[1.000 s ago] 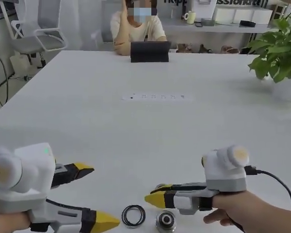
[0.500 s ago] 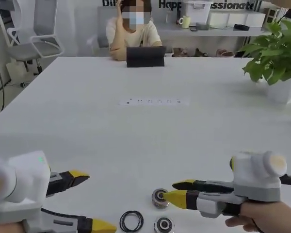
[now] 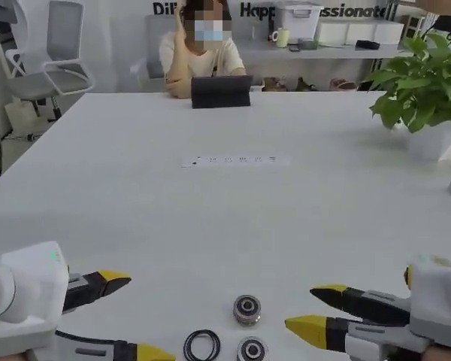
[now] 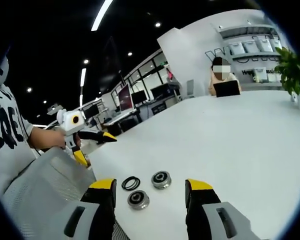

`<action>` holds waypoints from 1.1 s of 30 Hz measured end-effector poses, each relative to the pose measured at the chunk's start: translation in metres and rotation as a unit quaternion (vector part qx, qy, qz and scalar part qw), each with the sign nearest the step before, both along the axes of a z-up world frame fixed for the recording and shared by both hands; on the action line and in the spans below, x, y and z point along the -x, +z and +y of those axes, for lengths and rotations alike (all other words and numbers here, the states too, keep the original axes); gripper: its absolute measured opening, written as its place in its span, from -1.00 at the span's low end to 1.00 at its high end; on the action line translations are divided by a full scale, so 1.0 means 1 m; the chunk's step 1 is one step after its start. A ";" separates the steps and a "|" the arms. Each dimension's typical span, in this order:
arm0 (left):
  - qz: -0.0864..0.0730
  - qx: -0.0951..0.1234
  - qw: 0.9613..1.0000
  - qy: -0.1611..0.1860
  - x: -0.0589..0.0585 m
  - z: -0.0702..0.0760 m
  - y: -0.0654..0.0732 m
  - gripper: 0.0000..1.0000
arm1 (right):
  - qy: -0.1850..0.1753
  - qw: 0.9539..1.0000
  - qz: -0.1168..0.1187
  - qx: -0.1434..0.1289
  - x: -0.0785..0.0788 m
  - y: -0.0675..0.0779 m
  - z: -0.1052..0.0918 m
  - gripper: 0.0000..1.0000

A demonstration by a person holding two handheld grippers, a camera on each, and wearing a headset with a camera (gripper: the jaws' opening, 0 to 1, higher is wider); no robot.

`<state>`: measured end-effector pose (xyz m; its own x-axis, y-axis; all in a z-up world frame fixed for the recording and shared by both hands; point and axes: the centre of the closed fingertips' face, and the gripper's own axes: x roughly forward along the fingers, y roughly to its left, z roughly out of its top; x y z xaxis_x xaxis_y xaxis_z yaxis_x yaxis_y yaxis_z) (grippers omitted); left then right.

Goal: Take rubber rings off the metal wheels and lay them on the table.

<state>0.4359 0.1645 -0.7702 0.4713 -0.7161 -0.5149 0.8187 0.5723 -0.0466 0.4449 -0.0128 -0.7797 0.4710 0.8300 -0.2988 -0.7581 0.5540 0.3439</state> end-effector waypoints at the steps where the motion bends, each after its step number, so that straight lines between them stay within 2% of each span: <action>1: 0.000 0.001 1.000 0.001 0.000 0.000 0.000 0.56 | -0.001 1.000 -0.001 -0.001 0.001 0.001 -0.001 0.15; 12: -0.004 0.003 1.000 0.008 0.000 0.004 0.003 0.56 | -0.004 1.000 -0.026 0.016 0.014 0.001 0.000 0.29; 21: -0.004 0.006 1.000 0.015 0.000 0.008 0.004 0.56 | -0.012 0.999 -0.038 0.022 0.017 0.005 -0.008 0.36; 29: -0.004 0.007 1.000 0.016 0.001 0.008 0.005 0.56 | 0.001 0.997 -0.053 0.063 0.020 -0.002 -0.013 0.39; 33: -0.004 0.007 1.000 0.016 0.001 0.008 0.004 0.56 | 0.005 0.996 -0.058 0.073 0.021 -0.003 -0.014 0.40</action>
<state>0.4349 0.1728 -0.7659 0.4978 -0.7074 -0.5018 0.8005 0.5974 -0.0480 0.4236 -0.0267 -0.7824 0.5006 0.7869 -0.3607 -0.7941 0.5834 0.1706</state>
